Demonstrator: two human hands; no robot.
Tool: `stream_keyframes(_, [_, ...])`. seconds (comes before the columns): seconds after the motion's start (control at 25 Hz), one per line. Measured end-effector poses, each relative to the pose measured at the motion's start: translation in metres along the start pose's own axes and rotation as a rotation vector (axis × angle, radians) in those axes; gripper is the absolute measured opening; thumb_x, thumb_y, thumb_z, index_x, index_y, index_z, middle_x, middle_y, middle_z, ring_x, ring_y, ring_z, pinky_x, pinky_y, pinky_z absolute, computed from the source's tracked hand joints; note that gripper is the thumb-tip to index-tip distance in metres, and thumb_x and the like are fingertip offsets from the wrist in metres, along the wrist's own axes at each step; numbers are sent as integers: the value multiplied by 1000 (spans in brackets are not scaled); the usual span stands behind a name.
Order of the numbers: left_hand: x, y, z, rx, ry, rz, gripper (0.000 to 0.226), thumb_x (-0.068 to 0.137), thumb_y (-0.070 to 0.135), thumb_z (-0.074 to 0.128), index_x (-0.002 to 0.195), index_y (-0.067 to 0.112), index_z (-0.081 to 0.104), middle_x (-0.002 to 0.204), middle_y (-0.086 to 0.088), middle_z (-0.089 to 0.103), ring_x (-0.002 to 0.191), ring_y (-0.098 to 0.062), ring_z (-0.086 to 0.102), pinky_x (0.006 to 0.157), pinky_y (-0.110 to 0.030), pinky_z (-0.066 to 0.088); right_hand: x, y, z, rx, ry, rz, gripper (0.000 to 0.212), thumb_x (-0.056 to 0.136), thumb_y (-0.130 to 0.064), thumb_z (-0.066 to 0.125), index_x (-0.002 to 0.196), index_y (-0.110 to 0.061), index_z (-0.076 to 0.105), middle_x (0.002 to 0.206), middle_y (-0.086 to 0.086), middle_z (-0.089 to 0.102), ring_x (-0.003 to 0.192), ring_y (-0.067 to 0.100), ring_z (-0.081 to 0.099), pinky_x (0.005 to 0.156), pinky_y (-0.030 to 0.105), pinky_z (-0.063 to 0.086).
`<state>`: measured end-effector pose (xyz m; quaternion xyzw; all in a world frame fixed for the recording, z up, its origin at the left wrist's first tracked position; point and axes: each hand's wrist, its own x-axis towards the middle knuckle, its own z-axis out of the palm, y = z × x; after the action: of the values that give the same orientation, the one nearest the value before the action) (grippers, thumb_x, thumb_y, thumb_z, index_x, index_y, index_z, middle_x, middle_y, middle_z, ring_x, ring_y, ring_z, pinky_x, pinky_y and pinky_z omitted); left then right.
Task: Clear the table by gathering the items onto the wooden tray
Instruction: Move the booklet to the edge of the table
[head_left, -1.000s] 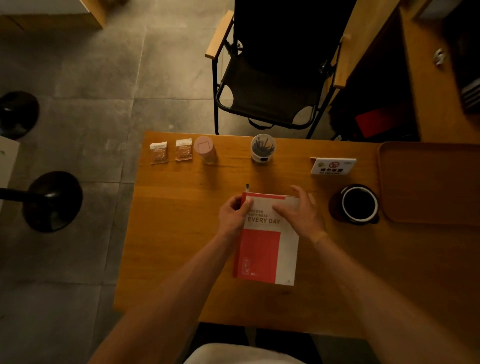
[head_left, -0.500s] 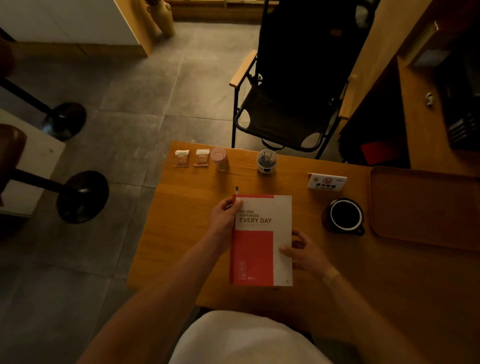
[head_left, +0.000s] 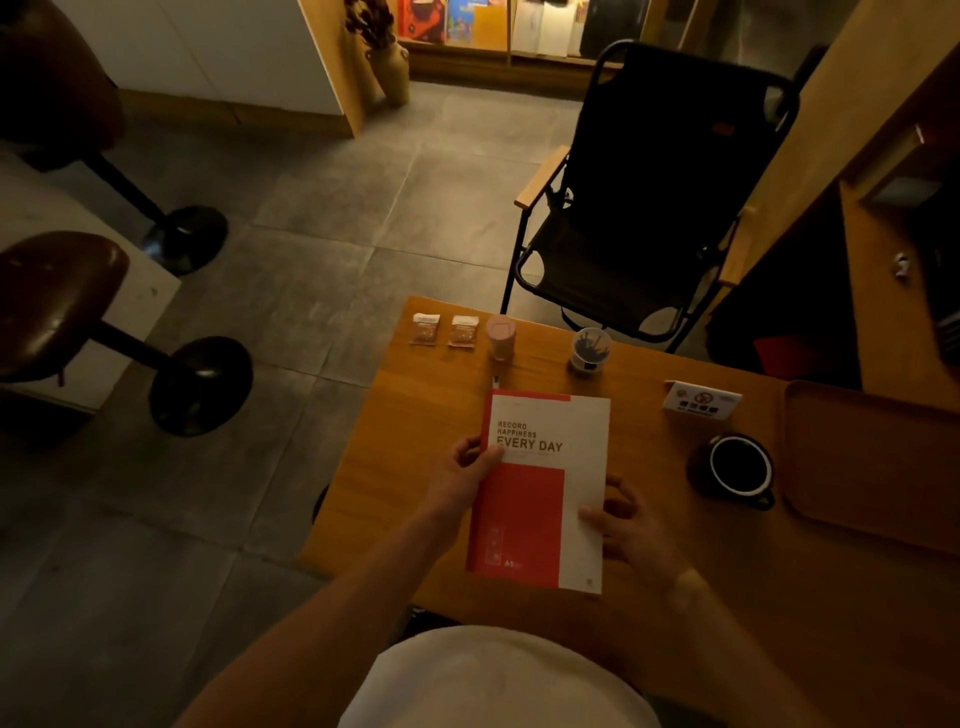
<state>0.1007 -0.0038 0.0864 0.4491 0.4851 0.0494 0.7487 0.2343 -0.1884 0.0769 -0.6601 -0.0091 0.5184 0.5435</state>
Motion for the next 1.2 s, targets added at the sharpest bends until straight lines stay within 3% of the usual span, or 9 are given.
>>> stream_keyframes(0.24, [-26,-8,-72,98,-41,18,36,92,25,62,127,19,54,120,-4,64,106,-19,65,82,-36,58,-5,0,63,-5,38,-9,44,83,-7,70,121,-24,55,108,9,71,92,28,72,65,44,61])
stream_keyframes(0.4, [-29,-7,-120,127,-46,35,30,92,25,62,121,23,58,115,1,67,103,-15,66,73,-27,58,-9,16,108,-8,49,-6,47,83,-10,71,124,-24,54,110,7,71,93,27,73,68,47,61])
stream_keyframes(0.64, [-24,-10,-170,205,4,53,19,89,28,66,107,34,61,105,11,69,86,-2,69,59,-17,53,-6,28,161,-61,103,-13,44,85,-7,69,122,-23,52,107,1,69,93,21,70,62,39,60])
stream_keyframes(0.92, [-6,-19,-206,280,-3,25,25,92,23,62,116,25,61,109,6,67,92,-8,68,69,-23,56,8,43,190,-67,157,50,34,89,-11,66,117,-24,52,108,5,67,91,24,71,59,36,59])
stream_keyframes(1.2, [33,-30,-228,415,33,-20,21,91,22,62,112,27,61,108,5,68,89,-4,67,63,-18,53,53,58,207,-155,159,148,27,89,-8,65,113,-15,54,106,5,65,86,20,69,54,32,59])
